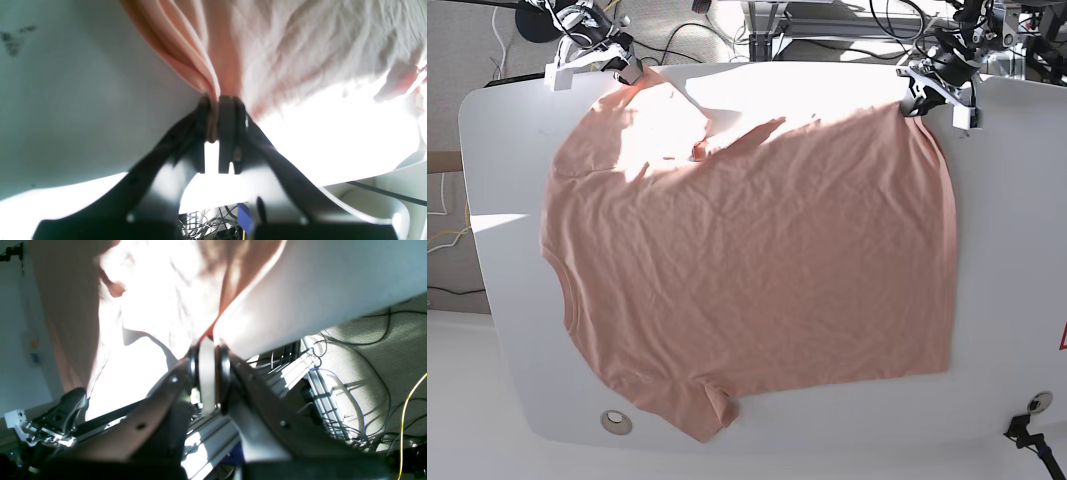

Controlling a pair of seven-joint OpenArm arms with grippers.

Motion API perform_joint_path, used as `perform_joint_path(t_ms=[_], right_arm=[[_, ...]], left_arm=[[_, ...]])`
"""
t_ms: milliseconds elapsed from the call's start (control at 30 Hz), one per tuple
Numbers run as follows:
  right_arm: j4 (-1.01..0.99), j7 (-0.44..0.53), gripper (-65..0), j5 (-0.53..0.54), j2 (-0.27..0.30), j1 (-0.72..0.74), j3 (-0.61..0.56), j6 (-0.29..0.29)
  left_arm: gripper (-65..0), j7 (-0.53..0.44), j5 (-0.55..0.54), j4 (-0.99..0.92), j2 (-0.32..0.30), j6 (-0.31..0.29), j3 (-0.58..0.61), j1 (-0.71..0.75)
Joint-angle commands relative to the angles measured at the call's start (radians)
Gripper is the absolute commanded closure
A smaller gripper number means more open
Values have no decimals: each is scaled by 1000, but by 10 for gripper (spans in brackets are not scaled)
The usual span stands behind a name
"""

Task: Fold the T-shirt properly
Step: 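Lift the held edge and pull the shirt toward the arm bases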

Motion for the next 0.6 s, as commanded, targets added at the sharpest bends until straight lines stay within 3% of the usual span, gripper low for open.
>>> perform_joint_path(t_ms=[0, 433, 567], right_arm=[[38, 7, 0, 17, 7, -34, 6, 14], [144, 12, 0, 19, 2, -242, 7, 32], [158, 14, 0, 19, 0, -245, 15, 106]], left_arm=[[0, 16, 6, 30, -8, 3, -3, 39], [0, 16, 6, 121, -103, 3, -3, 250], [0, 16, 2, 123, -109, 3, -24, 246]])
